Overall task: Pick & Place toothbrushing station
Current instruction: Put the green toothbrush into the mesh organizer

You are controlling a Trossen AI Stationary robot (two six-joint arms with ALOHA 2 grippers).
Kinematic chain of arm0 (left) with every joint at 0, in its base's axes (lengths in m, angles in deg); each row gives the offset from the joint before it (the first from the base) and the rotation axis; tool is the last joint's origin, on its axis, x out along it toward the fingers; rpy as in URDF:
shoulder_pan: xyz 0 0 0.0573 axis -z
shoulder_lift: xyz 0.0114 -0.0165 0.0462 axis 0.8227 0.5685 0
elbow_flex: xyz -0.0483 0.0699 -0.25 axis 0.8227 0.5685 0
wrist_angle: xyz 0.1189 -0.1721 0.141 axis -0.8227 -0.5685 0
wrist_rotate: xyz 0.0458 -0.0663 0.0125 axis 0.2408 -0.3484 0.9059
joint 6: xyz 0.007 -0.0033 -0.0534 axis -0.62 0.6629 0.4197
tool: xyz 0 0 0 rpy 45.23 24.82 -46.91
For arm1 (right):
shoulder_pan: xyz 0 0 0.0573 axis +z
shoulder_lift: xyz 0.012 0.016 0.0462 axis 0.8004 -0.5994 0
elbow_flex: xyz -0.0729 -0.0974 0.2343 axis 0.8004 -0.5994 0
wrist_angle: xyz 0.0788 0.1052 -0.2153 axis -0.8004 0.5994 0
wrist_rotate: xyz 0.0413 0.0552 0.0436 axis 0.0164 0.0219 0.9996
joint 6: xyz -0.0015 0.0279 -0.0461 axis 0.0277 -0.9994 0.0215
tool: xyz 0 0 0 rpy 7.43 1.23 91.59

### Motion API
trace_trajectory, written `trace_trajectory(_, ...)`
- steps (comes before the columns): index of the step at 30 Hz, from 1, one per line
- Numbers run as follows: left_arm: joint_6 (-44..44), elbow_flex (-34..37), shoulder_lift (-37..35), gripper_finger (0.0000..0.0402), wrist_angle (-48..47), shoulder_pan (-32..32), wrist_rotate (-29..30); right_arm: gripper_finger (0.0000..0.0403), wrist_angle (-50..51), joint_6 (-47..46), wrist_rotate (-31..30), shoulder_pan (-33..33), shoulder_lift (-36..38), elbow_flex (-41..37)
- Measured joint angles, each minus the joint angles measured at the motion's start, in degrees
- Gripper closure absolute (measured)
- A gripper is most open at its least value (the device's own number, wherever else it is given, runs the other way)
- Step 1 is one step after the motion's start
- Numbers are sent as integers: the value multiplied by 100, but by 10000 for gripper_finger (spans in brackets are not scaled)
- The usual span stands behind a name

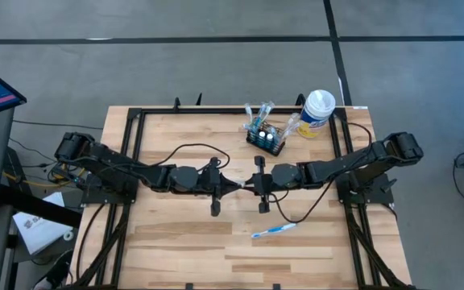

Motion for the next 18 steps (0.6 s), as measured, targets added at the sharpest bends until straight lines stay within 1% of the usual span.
trace_trajectory(7, -489, -7, -238, 353, 29, 35, 301, 402, 43, -46, 0, -4, 13, -3)
trace_trajectory(10, -614, -13, -390, 332, 44, 35, 337, 402, 35, -51, -18, -2, 13, -4)
trace_trajectory(12, -707, -11, -485, 319, 16, 35, 339, 402, 67, -87, -132, -13, 43, -4)
trace_trajectory(18, -752, -11, -623, 299, -95, 35, 337, 403, 445, -133, -404, -119, 557, -4)
